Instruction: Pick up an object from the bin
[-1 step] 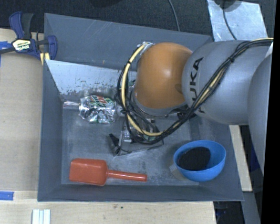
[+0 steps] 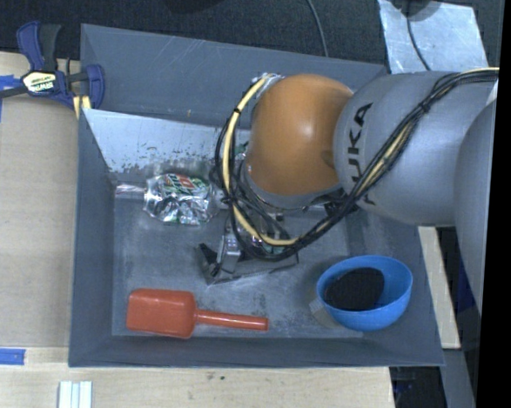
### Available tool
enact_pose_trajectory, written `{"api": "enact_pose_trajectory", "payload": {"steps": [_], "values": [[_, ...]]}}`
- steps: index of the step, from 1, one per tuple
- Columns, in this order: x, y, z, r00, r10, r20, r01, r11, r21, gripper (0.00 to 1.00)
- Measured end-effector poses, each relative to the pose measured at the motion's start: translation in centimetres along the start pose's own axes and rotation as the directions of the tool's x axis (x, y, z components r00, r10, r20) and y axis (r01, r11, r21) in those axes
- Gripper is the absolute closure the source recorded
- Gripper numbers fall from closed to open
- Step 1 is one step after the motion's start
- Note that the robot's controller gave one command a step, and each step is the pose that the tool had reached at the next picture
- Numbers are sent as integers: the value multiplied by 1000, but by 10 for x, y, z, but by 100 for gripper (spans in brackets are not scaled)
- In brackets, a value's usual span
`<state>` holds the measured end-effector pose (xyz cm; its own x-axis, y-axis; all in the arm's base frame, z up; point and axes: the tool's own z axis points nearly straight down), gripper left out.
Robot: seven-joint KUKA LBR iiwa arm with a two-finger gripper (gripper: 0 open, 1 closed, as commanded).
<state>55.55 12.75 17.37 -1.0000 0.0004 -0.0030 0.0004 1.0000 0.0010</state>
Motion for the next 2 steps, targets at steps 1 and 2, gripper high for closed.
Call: {"api": "enact_pose_trajectory", "payload": {"steps": [1, 2], "values": [[61, 19, 92, 966, -259, 2, 259, 966, 0, 0], [71, 38, 20, 967, -255, 8, 255, 967, 0, 0]]}}
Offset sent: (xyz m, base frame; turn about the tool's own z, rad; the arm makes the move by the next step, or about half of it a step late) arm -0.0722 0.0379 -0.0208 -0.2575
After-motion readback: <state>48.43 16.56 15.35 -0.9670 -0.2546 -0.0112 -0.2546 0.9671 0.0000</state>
